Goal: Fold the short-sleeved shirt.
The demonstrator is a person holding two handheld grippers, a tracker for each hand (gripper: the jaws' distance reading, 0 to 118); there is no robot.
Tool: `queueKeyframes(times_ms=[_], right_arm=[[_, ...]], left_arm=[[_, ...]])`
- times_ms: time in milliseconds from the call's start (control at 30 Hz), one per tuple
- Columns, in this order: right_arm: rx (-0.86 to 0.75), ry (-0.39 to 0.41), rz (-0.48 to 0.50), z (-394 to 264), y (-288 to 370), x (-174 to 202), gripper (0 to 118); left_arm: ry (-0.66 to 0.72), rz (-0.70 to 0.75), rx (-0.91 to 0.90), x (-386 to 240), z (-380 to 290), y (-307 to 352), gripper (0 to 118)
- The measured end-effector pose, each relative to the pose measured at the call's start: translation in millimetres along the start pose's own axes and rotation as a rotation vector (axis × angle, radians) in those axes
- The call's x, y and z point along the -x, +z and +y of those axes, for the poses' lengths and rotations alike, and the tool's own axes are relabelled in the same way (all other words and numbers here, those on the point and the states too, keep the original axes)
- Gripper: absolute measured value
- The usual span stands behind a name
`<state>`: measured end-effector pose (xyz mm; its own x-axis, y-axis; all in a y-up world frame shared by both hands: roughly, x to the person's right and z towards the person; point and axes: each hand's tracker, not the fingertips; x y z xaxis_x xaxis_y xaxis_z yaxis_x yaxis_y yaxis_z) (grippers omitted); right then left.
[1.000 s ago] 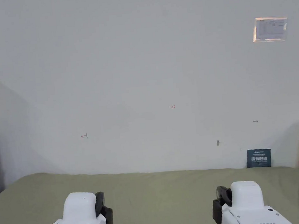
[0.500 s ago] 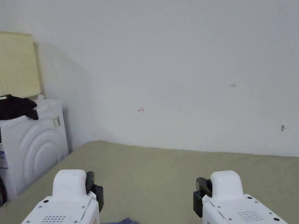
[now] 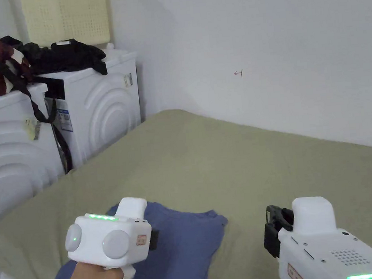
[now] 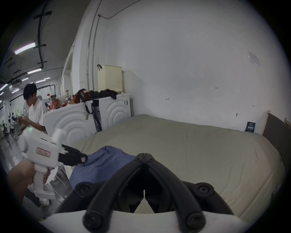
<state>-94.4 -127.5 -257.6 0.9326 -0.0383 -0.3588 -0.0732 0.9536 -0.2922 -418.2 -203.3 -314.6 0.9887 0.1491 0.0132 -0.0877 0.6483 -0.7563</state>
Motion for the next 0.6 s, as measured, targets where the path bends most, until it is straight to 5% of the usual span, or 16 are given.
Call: queueKeyframes(times_ms=[100,133,200,233,600], right_arm=[[0.023,-0.015,-0.023,-5.4,-17.7,-12.2,1],[0.032,-0.022,-0.024,-6.9,-23.8,-16.6,1],[0.057,-0.018,-0.037,-10.9,-37.7,-23.5,1],[0.068,-0.017,-0.038,-13.3,-43.5,-26.4,1],[0.184,-0.027,-0.062,-51.4,-93.1,-50.0,1]], left_arm=[[0.019,0.034,0.062,10.2,0.9,-56.8,3],[0.013,0.062,0.06,11.2,2.8,-69.2,21],[0.045,0.023,0.037,15.7,6.0,-88.7,106],[0.066,-0.022,0.048,17.4,9.5,-98.8,118],[0.022,0.043,0.143,-2.2,-9.7,-205.7,118]])
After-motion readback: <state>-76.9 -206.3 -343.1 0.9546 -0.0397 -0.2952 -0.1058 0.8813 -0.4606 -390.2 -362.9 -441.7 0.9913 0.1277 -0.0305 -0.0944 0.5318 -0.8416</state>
